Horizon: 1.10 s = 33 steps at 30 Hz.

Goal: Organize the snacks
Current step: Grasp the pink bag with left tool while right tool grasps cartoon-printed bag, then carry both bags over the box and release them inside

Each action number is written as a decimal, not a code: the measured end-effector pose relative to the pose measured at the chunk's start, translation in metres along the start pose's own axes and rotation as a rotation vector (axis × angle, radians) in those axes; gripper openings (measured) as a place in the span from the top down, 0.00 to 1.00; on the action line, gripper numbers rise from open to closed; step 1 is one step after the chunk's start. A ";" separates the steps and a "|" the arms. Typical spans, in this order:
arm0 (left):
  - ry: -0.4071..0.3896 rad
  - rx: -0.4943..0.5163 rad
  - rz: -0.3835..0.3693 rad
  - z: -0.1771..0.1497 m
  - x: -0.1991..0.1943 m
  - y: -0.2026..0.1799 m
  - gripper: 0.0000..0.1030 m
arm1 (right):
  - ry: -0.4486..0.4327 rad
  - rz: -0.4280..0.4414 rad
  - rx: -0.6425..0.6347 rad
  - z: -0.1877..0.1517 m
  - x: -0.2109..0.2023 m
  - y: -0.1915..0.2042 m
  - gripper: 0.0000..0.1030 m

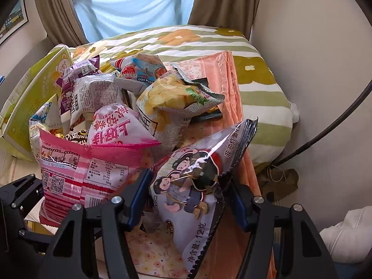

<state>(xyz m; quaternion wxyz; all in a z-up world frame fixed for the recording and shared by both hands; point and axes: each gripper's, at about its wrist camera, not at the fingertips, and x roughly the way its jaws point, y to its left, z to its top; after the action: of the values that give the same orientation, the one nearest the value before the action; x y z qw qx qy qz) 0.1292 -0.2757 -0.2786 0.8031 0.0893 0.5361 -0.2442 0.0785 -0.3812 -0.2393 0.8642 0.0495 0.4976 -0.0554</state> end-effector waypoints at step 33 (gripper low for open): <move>-0.351 -0.235 0.174 0.025 -0.198 0.147 0.33 | -0.288 0.205 -0.232 0.078 -0.128 0.119 0.45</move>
<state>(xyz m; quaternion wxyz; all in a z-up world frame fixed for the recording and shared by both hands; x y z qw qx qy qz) 0.1605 -0.1003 -0.1070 0.9070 -0.0026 0.4033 -0.1215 0.0991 -0.2686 -0.0860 0.9275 -0.0084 0.3643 0.0839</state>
